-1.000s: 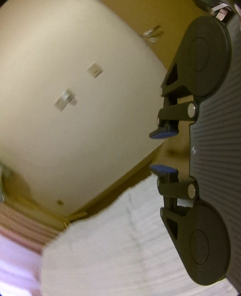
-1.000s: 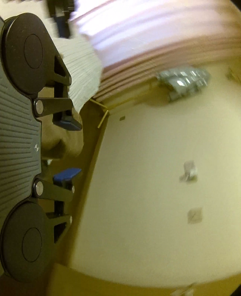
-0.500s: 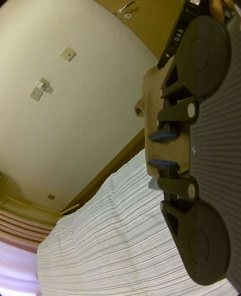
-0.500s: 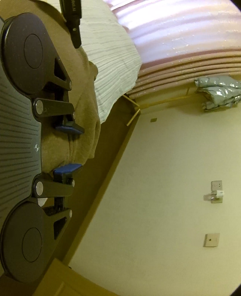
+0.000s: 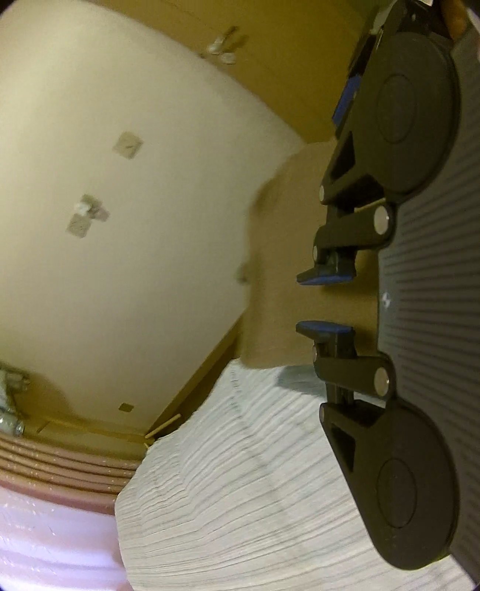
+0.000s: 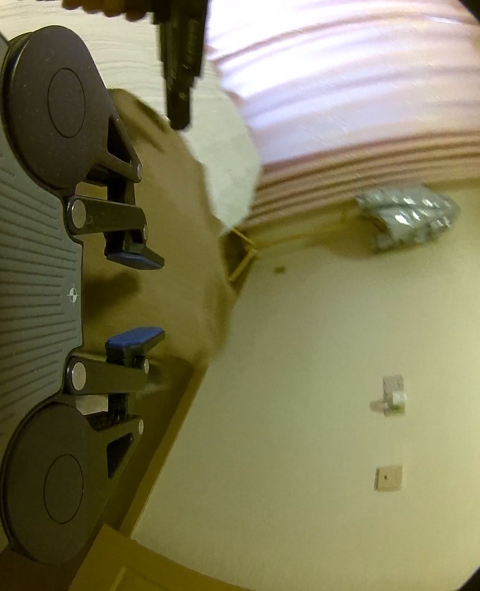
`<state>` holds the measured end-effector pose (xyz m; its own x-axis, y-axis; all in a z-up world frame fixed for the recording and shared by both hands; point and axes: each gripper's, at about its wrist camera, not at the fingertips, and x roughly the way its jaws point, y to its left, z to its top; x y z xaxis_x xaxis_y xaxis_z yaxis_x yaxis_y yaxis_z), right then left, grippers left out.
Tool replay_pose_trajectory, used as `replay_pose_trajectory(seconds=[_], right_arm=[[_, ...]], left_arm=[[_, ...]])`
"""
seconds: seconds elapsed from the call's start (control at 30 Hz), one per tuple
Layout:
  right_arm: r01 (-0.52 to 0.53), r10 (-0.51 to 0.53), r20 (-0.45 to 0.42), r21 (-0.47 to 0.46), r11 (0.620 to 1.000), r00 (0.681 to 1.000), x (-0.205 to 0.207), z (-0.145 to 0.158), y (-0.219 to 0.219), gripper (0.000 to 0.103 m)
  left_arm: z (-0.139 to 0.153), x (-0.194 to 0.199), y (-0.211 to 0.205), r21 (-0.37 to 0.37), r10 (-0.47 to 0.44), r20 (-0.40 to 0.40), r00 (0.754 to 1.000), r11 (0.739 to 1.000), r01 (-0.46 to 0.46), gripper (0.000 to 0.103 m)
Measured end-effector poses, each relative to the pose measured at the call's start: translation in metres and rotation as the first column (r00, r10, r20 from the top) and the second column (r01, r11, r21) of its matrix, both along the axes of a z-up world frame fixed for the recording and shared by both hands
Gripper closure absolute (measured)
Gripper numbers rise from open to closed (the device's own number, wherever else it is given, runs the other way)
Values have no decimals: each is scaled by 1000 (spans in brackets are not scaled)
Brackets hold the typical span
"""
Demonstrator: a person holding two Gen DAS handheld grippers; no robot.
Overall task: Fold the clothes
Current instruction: 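Lower the shirt onto the clothes stack and open both grippers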
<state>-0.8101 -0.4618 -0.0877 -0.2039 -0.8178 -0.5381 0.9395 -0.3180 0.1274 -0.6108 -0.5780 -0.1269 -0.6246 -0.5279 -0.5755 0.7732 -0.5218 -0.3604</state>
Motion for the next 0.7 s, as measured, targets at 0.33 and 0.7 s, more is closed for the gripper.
replay_pose_trajectory(seconds=[0.33,0.7], right_arm=[[-6,9,-31,96,995,999,17,-31,-20,65],[102,-101,-12,62,993,995,23,17,21,64]], left_arm=[[-26,-21,-3,67,2,184,983,998,-14,85],[26,-13,44,-1,26,299,954,1000,-27,76]])
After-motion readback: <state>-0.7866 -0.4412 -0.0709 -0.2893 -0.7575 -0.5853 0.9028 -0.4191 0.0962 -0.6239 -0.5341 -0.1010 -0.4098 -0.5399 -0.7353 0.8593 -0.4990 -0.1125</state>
